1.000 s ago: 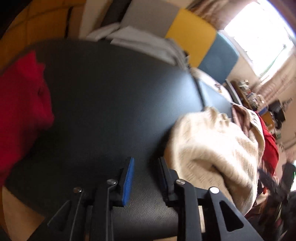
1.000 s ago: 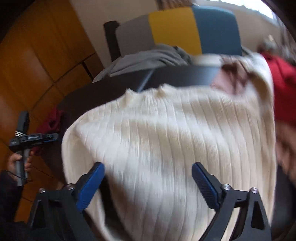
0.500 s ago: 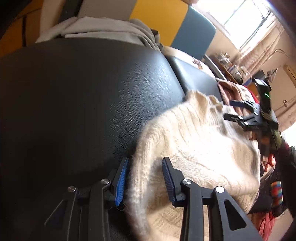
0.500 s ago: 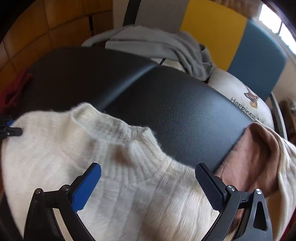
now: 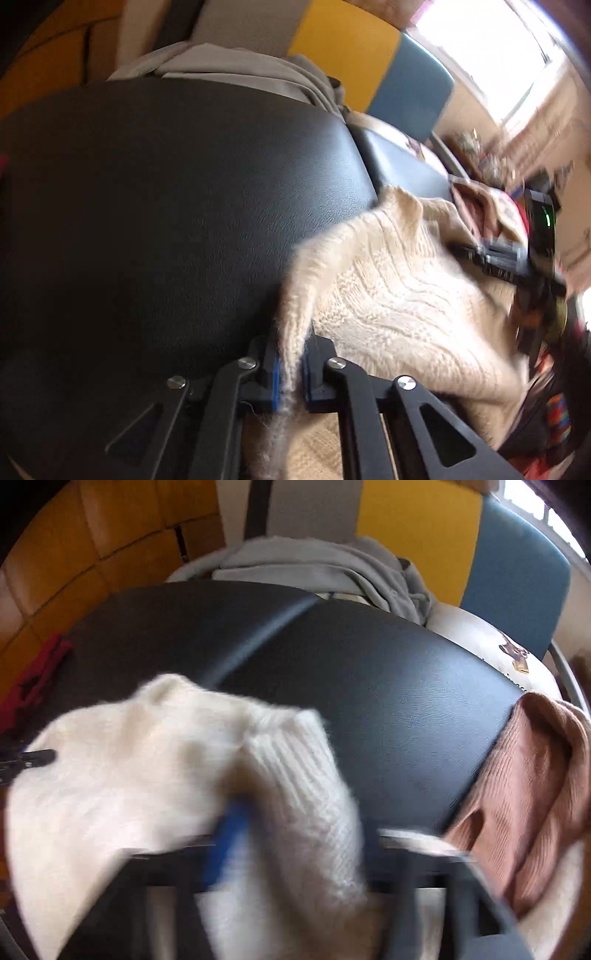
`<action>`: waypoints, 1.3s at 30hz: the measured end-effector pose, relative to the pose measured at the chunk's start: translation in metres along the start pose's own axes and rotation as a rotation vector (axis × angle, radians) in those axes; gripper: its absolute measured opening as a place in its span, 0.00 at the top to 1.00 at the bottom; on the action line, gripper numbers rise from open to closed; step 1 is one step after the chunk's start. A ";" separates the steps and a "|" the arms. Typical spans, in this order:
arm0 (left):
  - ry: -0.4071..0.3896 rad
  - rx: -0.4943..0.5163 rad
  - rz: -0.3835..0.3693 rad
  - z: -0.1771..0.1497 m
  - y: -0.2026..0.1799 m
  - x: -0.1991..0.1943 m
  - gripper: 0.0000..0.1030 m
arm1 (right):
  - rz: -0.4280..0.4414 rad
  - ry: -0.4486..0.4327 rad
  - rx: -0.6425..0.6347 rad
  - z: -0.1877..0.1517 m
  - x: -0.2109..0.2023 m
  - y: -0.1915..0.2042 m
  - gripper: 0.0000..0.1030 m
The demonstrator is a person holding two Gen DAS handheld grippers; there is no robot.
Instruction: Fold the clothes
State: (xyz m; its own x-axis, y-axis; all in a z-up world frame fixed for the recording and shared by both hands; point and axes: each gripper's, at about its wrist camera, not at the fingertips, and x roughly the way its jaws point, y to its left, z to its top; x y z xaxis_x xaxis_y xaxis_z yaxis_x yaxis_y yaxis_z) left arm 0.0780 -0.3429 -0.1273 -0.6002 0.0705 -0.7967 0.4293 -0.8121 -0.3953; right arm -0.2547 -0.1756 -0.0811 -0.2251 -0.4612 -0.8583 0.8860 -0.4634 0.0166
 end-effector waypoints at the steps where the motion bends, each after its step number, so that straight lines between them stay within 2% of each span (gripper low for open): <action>1: -0.019 -0.036 -0.013 -0.005 0.006 -0.009 0.94 | -0.008 -0.006 -0.006 -0.003 -0.005 0.008 0.87; 3: -0.075 -0.094 -0.032 -0.017 0.016 -0.034 0.95 | -0.008 -0.046 0.005 -0.011 -0.022 0.021 0.87; 5: -0.142 -0.093 -0.042 -0.026 0.017 -0.065 0.95 | -0.012 -0.137 0.034 -0.015 -0.051 0.031 0.87; 9: -0.307 -0.031 -0.060 -0.040 0.007 -0.141 0.95 | -0.026 -0.380 0.098 -0.019 -0.131 0.049 0.87; 15: -0.543 0.068 -0.082 -0.058 -0.026 -0.247 0.95 | -0.075 -0.764 0.131 -0.037 -0.258 0.096 0.87; 20: -0.774 0.160 -0.102 -0.063 -0.057 -0.339 0.95 | -0.088 -1.015 0.156 -0.051 -0.328 0.122 0.87; 24: -0.849 0.217 -0.063 -0.044 -0.070 -0.377 0.95 | -0.138 -1.112 0.155 -0.036 -0.347 0.127 0.86; 27: -0.869 0.233 -0.033 -0.012 -0.076 -0.382 0.95 | -0.148 -1.131 0.182 -0.007 -0.344 0.117 0.86; 28: -0.881 0.244 0.000 0.002 -0.080 -0.379 0.95 | -0.151 -1.134 0.191 0.007 -0.341 0.113 0.86; 30: -0.878 0.260 0.063 0.033 -0.084 -0.361 0.95 | -0.170 -1.130 0.204 0.036 -0.335 0.108 0.86; 32: -0.815 0.240 0.135 0.077 -0.079 -0.330 0.95 | -0.233 -1.092 0.208 0.067 -0.327 0.115 0.83; 33: -0.781 0.227 0.174 0.099 -0.075 -0.313 0.94 | -0.248 -1.058 0.221 0.087 -0.316 0.114 0.76; 34: -0.725 0.200 0.229 0.121 -0.064 -0.286 0.93 | -0.250 -1.018 0.233 0.107 -0.302 0.110 0.61; 35: -0.636 0.172 0.298 0.145 -0.049 -0.252 0.92 | -0.232 -0.969 0.247 0.127 -0.284 0.103 0.51; 36: -0.551 0.143 0.323 0.158 -0.034 -0.226 0.92 | -0.194 -0.908 0.276 0.144 -0.266 0.093 0.32; 37: -0.466 0.115 0.348 0.170 -0.019 -0.199 0.92 | -0.145 -0.842 0.317 0.155 -0.248 0.082 0.27; 38: -0.381 0.084 0.363 0.181 -0.003 -0.173 0.92 | -0.108 -0.788 0.351 0.161 -0.233 0.072 0.27; 39: -0.311 0.051 0.351 0.180 0.015 -0.151 0.91 | -0.090 -0.760 0.364 0.159 -0.223 0.067 0.27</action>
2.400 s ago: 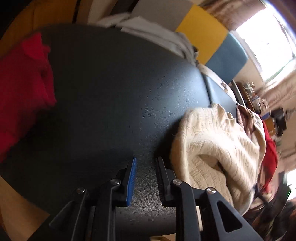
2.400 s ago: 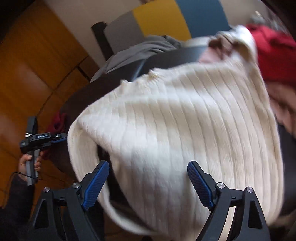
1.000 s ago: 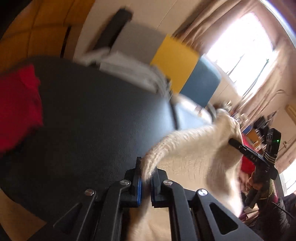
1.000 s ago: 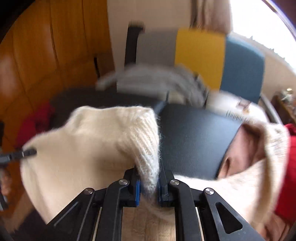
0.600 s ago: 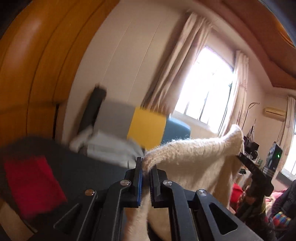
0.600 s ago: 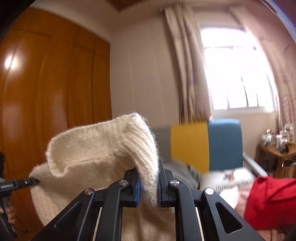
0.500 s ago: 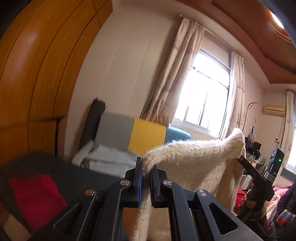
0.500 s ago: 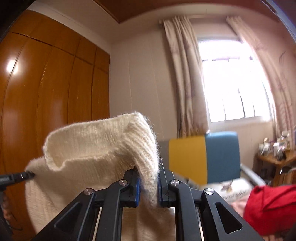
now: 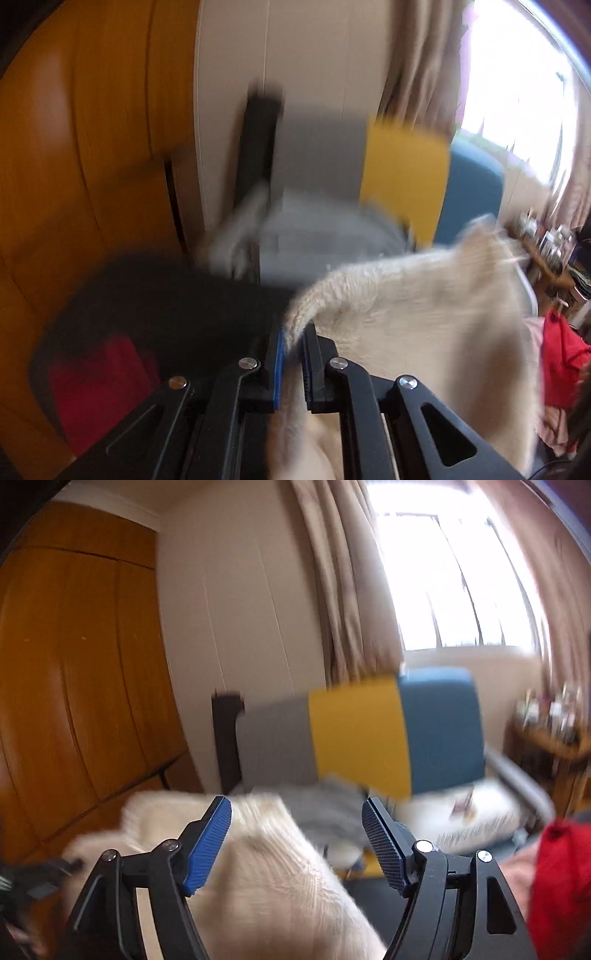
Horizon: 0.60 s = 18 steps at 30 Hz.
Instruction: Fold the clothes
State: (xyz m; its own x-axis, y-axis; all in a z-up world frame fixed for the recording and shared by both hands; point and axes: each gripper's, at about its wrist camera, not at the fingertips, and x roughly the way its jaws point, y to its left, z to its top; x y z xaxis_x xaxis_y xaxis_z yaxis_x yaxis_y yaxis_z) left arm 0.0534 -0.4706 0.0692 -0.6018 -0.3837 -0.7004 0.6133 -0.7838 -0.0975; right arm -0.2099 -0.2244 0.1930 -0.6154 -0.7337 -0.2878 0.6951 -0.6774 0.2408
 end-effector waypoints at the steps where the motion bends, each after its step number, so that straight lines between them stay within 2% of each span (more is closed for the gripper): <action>1: 0.035 -0.015 -0.007 -0.010 0.007 0.013 0.91 | 0.007 0.010 0.001 -0.009 0.002 -0.005 0.27; 3: 0.082 -0.040 -0.028 -0.036 0.022 0.032 0.91 | 0.029 0.037 0.005 -0.034 -0.003 -0.017 0.25; 6: 0.155 -0.093 -0.111 -0.078 0.046 0.038 0.89 | 0.072 0.142 0.017 -0.085 -0.014 -0.032 0.24; 10: 0.208 -0.189 -0.146 -0.169 0.090 0.008 0.83 | 0.109 0.296 0.002 -0.168 -0.034 -0.039 0.21; 15: 0.308 -0.269 -0.129 -0.259 0.126 -0.018 0.74 | 0.093 0.460 -0.055 -0.266 -0.041 -0.032 0.21; 18: 0.367 -0.280 -0.153 -0.288 0.124 -0.017 0.72 | 0.042 0.469 -0.148 -0.310 -0.047 -0.026 0.17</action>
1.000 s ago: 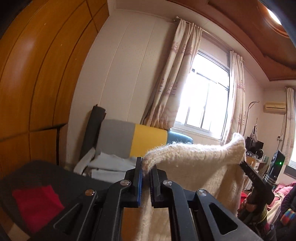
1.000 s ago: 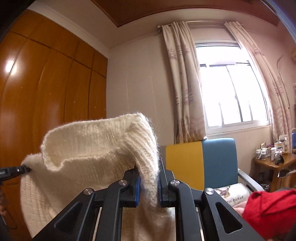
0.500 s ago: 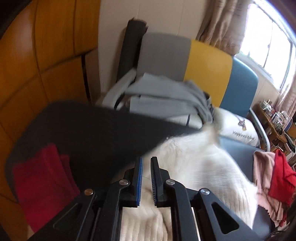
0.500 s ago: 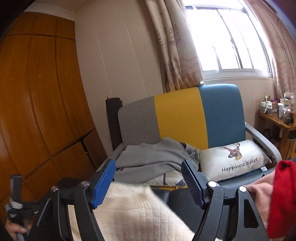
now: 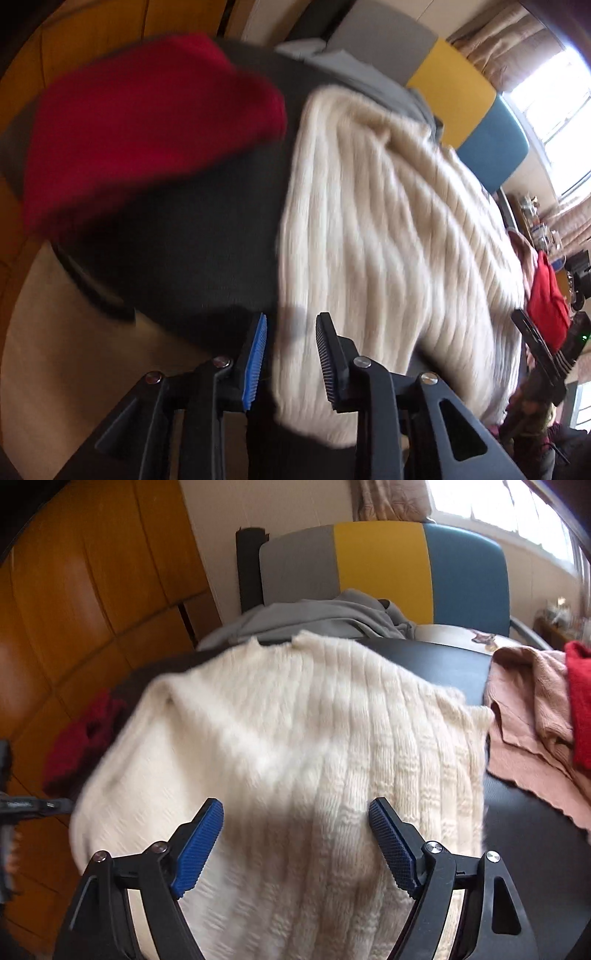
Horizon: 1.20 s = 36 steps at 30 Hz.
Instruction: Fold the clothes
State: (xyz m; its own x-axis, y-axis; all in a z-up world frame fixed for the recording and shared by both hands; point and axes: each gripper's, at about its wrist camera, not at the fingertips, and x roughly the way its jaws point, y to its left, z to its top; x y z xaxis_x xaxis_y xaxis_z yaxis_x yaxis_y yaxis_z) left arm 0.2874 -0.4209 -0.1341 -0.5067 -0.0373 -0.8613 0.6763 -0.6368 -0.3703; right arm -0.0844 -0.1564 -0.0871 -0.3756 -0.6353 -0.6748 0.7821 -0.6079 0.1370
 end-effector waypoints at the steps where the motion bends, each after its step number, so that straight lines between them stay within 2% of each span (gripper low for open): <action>1: 0.005 -0.004 -0.015 -0.002 -0.004 0.002 0.69 | -0.016 -0.006 -0.030 -0.007 0.003 0.001 0.07; 2: -0.008 -0.003 -0.015 -0.004 -0.009 0.005 0.58 | -0.036 0.009 -0.050 -0.012 0.009 0.000 0.01; 3: -0.020 -0.002 -0.015 -0.007 -0.015 0.008 0.53 | -0.056 0.039 -0.061 -0.015 0.016 -0.003 0.00; 4: -0.033 -0.001 -0.015 -0.009 -0.021 0.010 0.41 | -0.069 0.050 -0.069 -0.017 0.019 -0.005 0.00; 5: -0.045 0.006 -0.005 -0.011 -0.027 0.013 0.35 | -0.068 0.045 -0.067 -0.019 0.018 -0.005 0.00; 6: -0.056 0.036 0.038 -0.014 -0.035 0.016 0.35 | -0.058 0.043 -0.053 -0.020 0.016 -0.007 0.00; 8: -0.074 0.099 0.090 -0.014 -0.046 0.016 0.38 | -0.037 0.039 -0.018 -0.021 0.015 -0.016 0.00; 9: -0.081 0.130 0.105 -0.012 -0.051 0.014 0.56 | -0.029 0.037 -0.005 -0.022 0.014 -0.019 0.00; 10: -0.089 0.162 0.121 -0.010 -0.055 0.013 0.92 | -0.023 0.035 0.005 -0.022 0.012 -0.021 0.00; 13: -0.133 0.182 0.157 0.004 -0.052 0.003 0.90 | -0.016 0.036 0.011 -0.026 0.013 -0.025 0.00; 15: -0.205 0.185 0.174 0.028 -0.052 -0.017 0.91 | -0.016 0.043 -0.009 -0.024 0.014 -0.027 0.00; 19: -0.376 0.165 0.203 0.096 -0.057 -0.062 0.91 | -0.020 0.047 -0.021 -0.023 0.010 -0.023 0.00; 22: -0.461 0.143 0.279 0.153 -0.067 -0.083 0.89 | -0.024 0.049 -0.024 -0.023 0.009 -0.021 0.00; 24: -0.443 0.058 0.309 0.187 -0.065 -0.084 0.81 | -0.025 0.046 -0.022 -0.024 0.008 -0.019 0.00; 26: -0.444 -0.027 0.316 0.204 -0.063 -0.087 0.71 | -0.022 0.042 -0.018 -0.024 0.007 -0.019 0.00; 27: -0.466 -0.048 0.314 0.206 -0.066 -0.090 0.70 | -0.020 0.040 -0.016 -0.024 0.007 -0.019 0.00; 29: -0.502 -0.023 0.264 0.196 -0.078 -0.092 0.62 | -0.010 0.034 -0.009 -0.025 0.006 -0.019 0.00; 31: -0.453 0.058 0.144 0.170 -0.088 -0.082 0.60 | 0.004 0.026 0.003 -0.025 0.005 -0.021 0.00; 32: -0.418 0.097 0.078 0.155 -0.092 -0.075 0.60 | 0.013 0.021 0.010 -0.026 0.005 -0.022 0.00; 34: -0.285 0.145 -0.070 0.117 -0.091 -0.047 0.59 | 0.033 0.011 0.028 -0.026 0.003 -0.025 0.00; 36: -0.158 0.177 -0.149 0.074 -0.084 -0.017 0.58 | 0.054 0.000 0.046 -0.027 0.000 -0.028 0.00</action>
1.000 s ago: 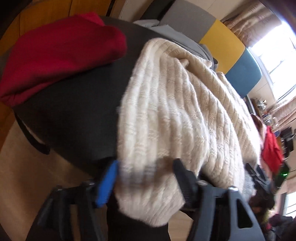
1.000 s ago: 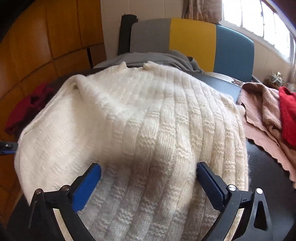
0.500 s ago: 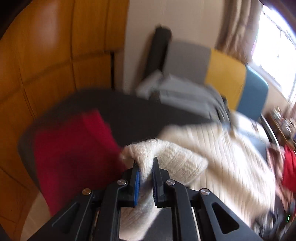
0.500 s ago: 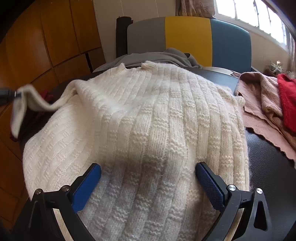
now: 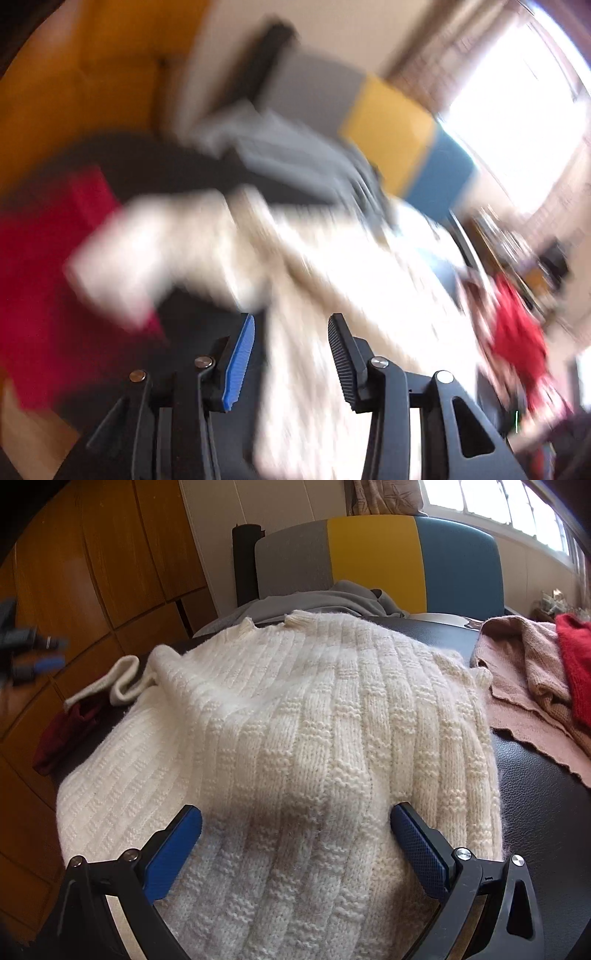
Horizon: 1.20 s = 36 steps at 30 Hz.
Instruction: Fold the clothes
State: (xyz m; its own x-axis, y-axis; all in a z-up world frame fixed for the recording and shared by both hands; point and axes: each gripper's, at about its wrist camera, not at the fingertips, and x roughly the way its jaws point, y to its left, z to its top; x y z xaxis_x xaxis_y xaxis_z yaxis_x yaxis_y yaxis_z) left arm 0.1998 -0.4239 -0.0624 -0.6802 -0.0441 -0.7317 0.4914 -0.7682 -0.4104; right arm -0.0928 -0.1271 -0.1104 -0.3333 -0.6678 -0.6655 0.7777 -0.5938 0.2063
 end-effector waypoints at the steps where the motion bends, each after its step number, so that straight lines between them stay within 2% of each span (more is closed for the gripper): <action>1: 0.037 -0.001 -0.003 -0.020 0.003 0.007 0.56 | 0.011 0.000 0.011 0.001 -0.002 -0.001 0.00; 4: 0.119 -0.066 -0.014 -0.069 0.020 0.019 0.55 | 0.041 0.022 0.052 0.005 -0.010 -0.007 0.00; 6: 0.118 -0.127 -0.035 -0.088 0.035 0.011 0.52 | 0.057 0.008 0.091 0.006 -0.031 -0.012 0.00; 8: 0.071 -0.146 -0.047 -0.097 0.043 0.000 0.43 | 0.060 -0.047 0.114 0.002 -0.063 -0.020 0.00; 10: 0.042 -0.144 -0.081 -0.102 0.047 -0.005 0.39 | 0.058 -0.063 0.160 -0.011 -0.091 -0.033 0.00; 13: 0.072 -0.120 -0.122 -0.097 0.038 0.005 0.35 | 0.059 -0.025 0.257 -0.040 -0.117 -0.056 0.00; 16: 0.104 -0.086 -0.129 -0.089 0.014 0.022 0.34 | 0.048 0.047 0.297 -0.069 -0.123 -0.060 0.01; 17: 0.096 -0.053 -0.109 -0.083 -0.002 0.032 0.35 | 0.062 0.058 0.303 -0.075 -0.123 -0.057 0.02; 18: 0.100 -0.005 -0.101 -0.083 -0.014 0.037 0.36 | 0.069 0.063 0.296 -0.080 -0.124 -0.053 0.05; 19: 0.121 0.025 -0.097 -0.083 -0.022 0.041 0.56 | 0.073 0.069 0.278 -0.080 -0.123 -0.046 0.14; 20: 0.148 0.049 -0.079 -0.081 -0.029 0.045 0.82 | 0.073 0.080 0.264 -0.079 -0.120 -0.040 0.20; 21: 0.170 0.068 -0.067 -0.079 -0.036 0.048 0.82 | 0.071 0.090 0.252 -0.076 -0.115 -0.034 0.31; 22: 0.170 0.067 -0.084 -0.073 -0.039 0.047 0.87 | 0.082 0.101 0.244 -0.072 -0.110 -0.030 0.47; 23: 0.157 0.055 -0.127 -0.065 -0.040 0.036 0.88 | 0.104 0.111 0.249 -0.067 -0.106 -0.028 0.58; 24: 0.144 0.043 -0.169 -0.057 -0.042 0.025 0.88 | 0.128 0.122 0.263 -0.062 -0.101 -0.027 0.78; 25: 0.129 0.029 -0.214 -0.050 -0.043 0.013 0.89 | 0.148 0.121 0.278 -0.058 -0.100 -0.026 0.81; 27: 0.092 -0.010 -0.320 -0.031 -0.042 -0.024 0.89 | 0.210 0.069 0.309 -0.048 -0.111 -0.023 0.81; 30: 0.063 -0.018 -0.388 -0.011 -0.040 -0.071 0.89 | 0.325 -0.017 0.319 -0.032 -0.136 -0.018 0.82; 31: 0.082 -0.020 -0.383 -0.005 -0.037 -0.074 0.86 | 0.374 -0.024 0.316 -0.028 -0.141 -0.017 0.82; 32: 0.121 -0.025 -0.361 -0.003 -0.033 -0.076 0.79 | 0.433 -0.020 0.314 -0.025 -0.143 -0.015 0.82; 34: 0.185 -0.055 -0.211 -0.006 -0.015 -0.071 0.75 | 0.478 0.039 0.260 -0.022 -0.142 -0.004 0.78; 35: 0.200 -0.082 -0.128 -0.009 -0.004 -0.067 0.75 | 0.468 0.072 0.229 -0.022 -0.139 0.001 0.72; 36: 0.206 -0.115 -0.041 -0.012 0.009 -0.062 0.75 | 0.435 0.095 0.219 -0.025 -0.135 0.003 0.62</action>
State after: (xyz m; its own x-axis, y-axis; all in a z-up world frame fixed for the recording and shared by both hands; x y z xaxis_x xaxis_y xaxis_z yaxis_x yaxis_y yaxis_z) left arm 0.2528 -0.4201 -0.0273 -0.5815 0.1255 -0.8038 0.5324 -0.6884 -0.4926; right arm -0.0324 -0.0276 -0.0378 0.0554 -0.8368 -0.5447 0.7001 -0.3564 0.6187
